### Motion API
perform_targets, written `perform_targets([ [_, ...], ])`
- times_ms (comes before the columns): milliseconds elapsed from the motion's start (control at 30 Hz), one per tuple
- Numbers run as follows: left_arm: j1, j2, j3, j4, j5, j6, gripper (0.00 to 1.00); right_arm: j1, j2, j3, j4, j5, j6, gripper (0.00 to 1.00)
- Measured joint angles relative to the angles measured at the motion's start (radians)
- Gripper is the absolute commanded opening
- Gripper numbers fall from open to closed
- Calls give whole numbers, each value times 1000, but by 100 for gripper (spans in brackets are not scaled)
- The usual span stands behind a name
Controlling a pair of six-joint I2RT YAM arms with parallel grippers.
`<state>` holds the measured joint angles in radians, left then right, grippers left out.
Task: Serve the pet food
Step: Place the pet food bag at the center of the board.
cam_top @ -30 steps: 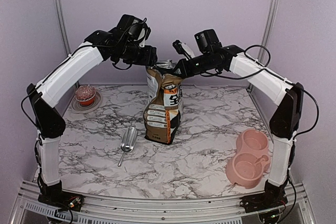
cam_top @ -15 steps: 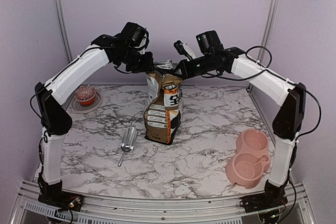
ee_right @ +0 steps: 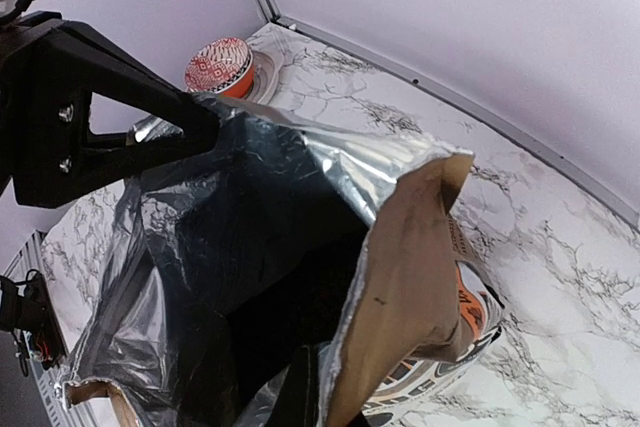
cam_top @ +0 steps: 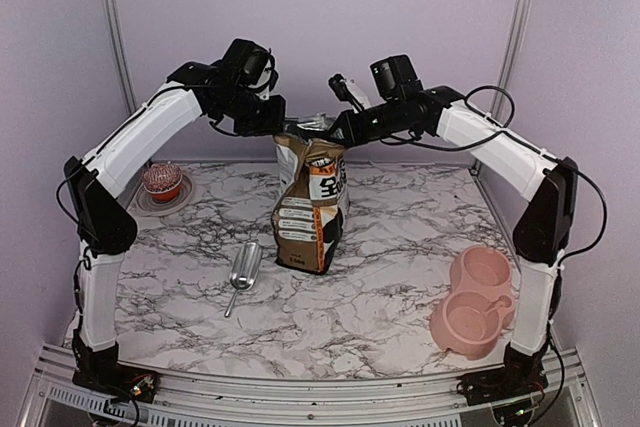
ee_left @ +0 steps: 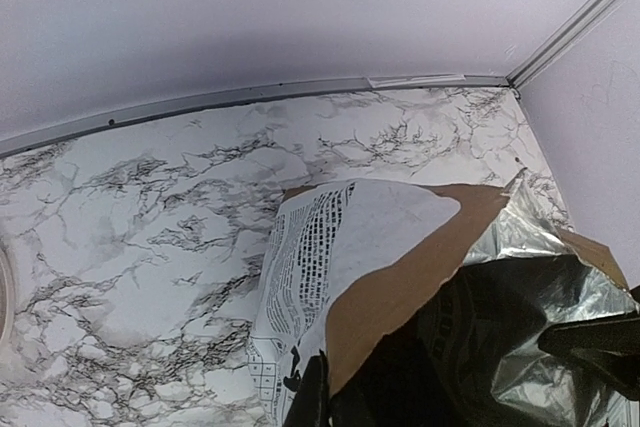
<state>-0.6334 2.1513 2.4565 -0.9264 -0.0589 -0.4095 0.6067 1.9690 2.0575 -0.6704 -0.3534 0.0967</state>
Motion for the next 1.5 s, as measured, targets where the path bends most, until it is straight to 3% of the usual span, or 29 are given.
perform_targets([
  [200, 51, -49, -16, -29, 23, 73, 0, 16, 52, 69, 35, -8, -1, 0],
  [400, 81, -114, -26, -29, -5, 130, 0, 26, 76, 72, 183, -52, -3, 0],
  [767, 105, -193, -89, -53, -114, 230, 0, 42, 169, 93, 380, -146, 35, 0],
  [1233, 105, -209, -139, -97, -250, 357, 0, 58, 247, 106, 487, -232, 137, 0],
  [1500, 114, -310, -227, -107, -303, 400, 0, 115, 264, 123, 544, -222, 165, 0],
])
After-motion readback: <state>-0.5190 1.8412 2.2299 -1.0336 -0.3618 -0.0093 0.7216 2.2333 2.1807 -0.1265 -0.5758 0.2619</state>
